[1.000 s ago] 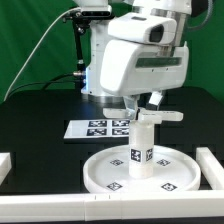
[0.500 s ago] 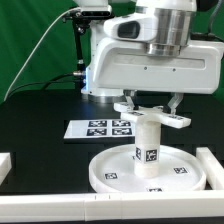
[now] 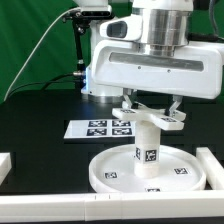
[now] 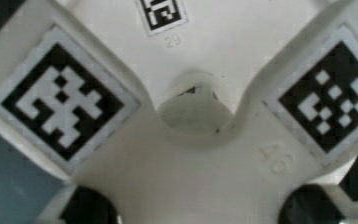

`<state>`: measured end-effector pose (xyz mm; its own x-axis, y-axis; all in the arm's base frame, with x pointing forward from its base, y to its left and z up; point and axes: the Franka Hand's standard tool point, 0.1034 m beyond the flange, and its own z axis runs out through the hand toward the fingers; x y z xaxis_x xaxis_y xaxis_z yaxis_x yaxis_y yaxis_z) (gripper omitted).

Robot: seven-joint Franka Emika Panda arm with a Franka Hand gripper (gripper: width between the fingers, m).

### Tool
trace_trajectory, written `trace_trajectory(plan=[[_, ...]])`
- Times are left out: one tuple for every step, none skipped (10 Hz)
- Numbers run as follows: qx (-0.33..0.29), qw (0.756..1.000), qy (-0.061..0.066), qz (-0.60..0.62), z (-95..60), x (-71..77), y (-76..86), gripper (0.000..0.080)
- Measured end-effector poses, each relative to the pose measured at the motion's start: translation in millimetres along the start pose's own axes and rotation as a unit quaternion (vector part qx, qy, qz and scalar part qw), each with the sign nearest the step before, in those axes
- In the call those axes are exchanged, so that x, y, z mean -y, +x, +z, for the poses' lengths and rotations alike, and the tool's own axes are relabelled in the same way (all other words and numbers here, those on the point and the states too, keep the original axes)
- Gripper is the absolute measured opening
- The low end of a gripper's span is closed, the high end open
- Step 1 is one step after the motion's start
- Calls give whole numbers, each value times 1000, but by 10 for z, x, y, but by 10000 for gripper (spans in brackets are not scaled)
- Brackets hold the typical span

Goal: Assemble round table

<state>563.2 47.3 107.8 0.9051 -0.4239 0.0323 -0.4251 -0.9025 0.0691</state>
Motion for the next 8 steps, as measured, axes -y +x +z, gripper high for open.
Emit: trace_trajectory(plan=[[-3,997,11,76,11,-10,10,446],[-5,989,40,144,19,-34,17,446],[-7,981,55,184,19,-39,14,446],[-6,977,54,207,18,-35,17,446],[-4,972,55,228,19,-38,18,446],[-1,962,56,268,19,-37,19,446],[1,955,57,290,20,-39,20,446],[4,944,61,325,24,-43,23,446]])
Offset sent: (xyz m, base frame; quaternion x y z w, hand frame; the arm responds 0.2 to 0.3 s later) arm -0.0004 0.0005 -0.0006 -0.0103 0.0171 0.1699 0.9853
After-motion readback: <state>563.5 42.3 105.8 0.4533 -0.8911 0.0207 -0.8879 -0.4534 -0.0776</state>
